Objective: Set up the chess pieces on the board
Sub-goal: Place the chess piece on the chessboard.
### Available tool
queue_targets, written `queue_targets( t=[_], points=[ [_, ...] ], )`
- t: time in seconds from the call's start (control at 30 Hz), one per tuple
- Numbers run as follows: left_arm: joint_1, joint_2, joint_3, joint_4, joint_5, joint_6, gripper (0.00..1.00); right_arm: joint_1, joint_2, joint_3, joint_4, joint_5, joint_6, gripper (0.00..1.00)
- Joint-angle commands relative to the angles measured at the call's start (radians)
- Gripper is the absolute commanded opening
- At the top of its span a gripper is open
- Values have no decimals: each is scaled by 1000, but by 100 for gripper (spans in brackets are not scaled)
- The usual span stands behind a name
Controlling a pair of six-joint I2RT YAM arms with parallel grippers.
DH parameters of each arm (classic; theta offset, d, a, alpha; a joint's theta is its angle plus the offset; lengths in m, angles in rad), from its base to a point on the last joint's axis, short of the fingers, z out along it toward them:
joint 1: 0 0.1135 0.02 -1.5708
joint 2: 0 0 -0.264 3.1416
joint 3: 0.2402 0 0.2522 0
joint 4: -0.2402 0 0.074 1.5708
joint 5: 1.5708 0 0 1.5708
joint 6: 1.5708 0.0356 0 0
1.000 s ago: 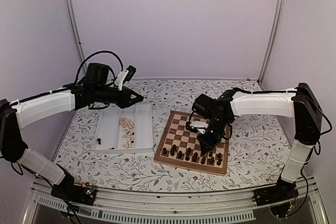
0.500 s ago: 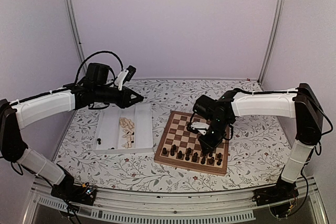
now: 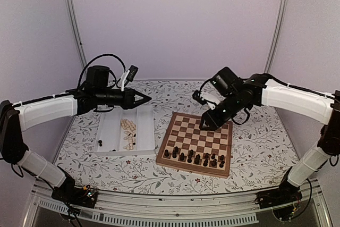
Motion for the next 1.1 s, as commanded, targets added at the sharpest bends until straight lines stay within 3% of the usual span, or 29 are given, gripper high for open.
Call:
queue_targets(
  t=[0.0,0.17,0.23,0.43,0.6,0.8,1.07],
  points=[
    [-14,-52,-40,260,141,-166,6,-105,-203,-126,349,-58,67,38],
    [-63,-64,-111,490,171,-343,5,-129,-393,-397,856,-316,121,41],
    [-95,-48,-131,591,189,-433,6,-129,-423,-447,979,-359,122,42],
    [-211,-18,-135,729,199,-428,6,-128,-322,-431,1163,-514,203,43],
    [-249,31,-138,864,218,-499,6,-129,-240,-441,1365,-596,352,44],
    [-276,67,-124,898,203,-514,6,-129,-176,-449,1555,-686,487,45],
    [-284,117,-121,950,190,-538,6,-104,-103,-437,1622,-730,574,45]
  ],
)
